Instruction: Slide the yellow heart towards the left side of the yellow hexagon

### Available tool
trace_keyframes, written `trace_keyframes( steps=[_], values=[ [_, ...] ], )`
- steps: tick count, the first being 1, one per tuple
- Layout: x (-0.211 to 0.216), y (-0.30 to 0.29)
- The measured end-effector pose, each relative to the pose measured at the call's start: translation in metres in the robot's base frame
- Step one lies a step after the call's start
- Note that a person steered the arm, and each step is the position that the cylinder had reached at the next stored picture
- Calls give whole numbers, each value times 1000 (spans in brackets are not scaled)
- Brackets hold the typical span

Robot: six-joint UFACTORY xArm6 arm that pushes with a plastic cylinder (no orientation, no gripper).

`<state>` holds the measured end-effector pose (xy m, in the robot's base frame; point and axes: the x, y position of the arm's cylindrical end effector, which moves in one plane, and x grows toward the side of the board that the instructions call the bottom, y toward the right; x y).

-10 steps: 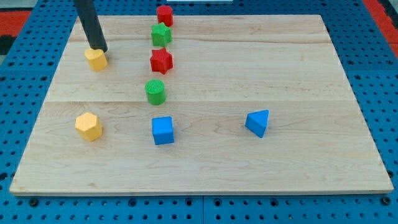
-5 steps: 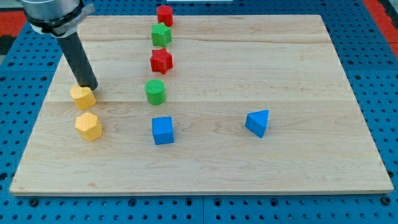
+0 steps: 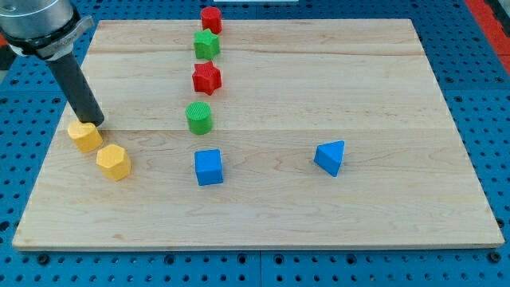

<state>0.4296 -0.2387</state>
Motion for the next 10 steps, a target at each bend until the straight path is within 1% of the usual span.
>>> trace_keyframes(
  steps=[1, 4, 10],
  values=[
    [0, -1],
    [37, -2],
    [43, -2]
  ],
)
